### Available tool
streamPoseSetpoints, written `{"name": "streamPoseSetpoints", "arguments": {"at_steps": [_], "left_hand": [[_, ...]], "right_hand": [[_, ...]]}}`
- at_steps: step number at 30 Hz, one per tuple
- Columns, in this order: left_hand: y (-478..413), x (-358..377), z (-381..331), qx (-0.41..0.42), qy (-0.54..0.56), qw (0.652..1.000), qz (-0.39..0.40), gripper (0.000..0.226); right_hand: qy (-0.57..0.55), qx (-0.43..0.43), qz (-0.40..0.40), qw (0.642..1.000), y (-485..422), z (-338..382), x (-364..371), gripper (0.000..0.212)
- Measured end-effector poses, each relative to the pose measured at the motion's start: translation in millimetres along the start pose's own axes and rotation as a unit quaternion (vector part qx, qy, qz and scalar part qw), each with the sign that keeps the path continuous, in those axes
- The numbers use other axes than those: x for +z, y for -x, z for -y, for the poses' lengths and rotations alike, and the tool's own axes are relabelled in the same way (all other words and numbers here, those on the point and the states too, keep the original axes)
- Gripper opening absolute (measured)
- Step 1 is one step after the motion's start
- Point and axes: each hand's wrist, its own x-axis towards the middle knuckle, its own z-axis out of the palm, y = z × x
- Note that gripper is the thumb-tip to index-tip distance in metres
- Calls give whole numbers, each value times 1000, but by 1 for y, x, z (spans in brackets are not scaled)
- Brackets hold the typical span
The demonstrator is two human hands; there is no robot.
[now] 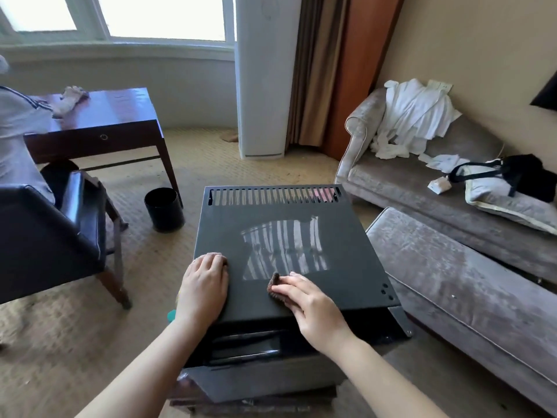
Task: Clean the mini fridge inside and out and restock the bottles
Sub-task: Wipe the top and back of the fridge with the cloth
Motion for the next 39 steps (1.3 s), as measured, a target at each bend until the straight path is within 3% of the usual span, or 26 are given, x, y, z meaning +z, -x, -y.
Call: {"name": "streamPoseSetpoints", "arguments": {"at_steps": [4, 9, 15, 23, 28, 35, 39], "left_hand": [[2, 0, 2, 5, 4, 1000, -7, 35], [4, -1, 1, 9, -5, 1000, -11, 34], [1, -3, -3, -1, -16, 1000, 1, 31], [0, -2, -1, -6, -12, 1000, 11, 32], [2, -5, -4, -10, -13, 1000, 3, 33], [3, -10, -7, -18, -13, 1000, 13, 34], [2, -11, -7, -24, -12, 999, 20, 33]], "right_hand": [[63, 65, -59, 994, -31, -55, -40, 35], [117, 143, -62, 981, -100, -117, -82, 36], [116, 180, -80, 974, -149, -113, -61, 36], [40, 0, 15, 999, -88, -36, -18, 34], [20, -85, 61, 994, -33, -59, -48, 31], [104, 169, -85, 976, -102, -122, -80, 34], [97, 166, -85, 978, -126, -89, -53, 34]]}}
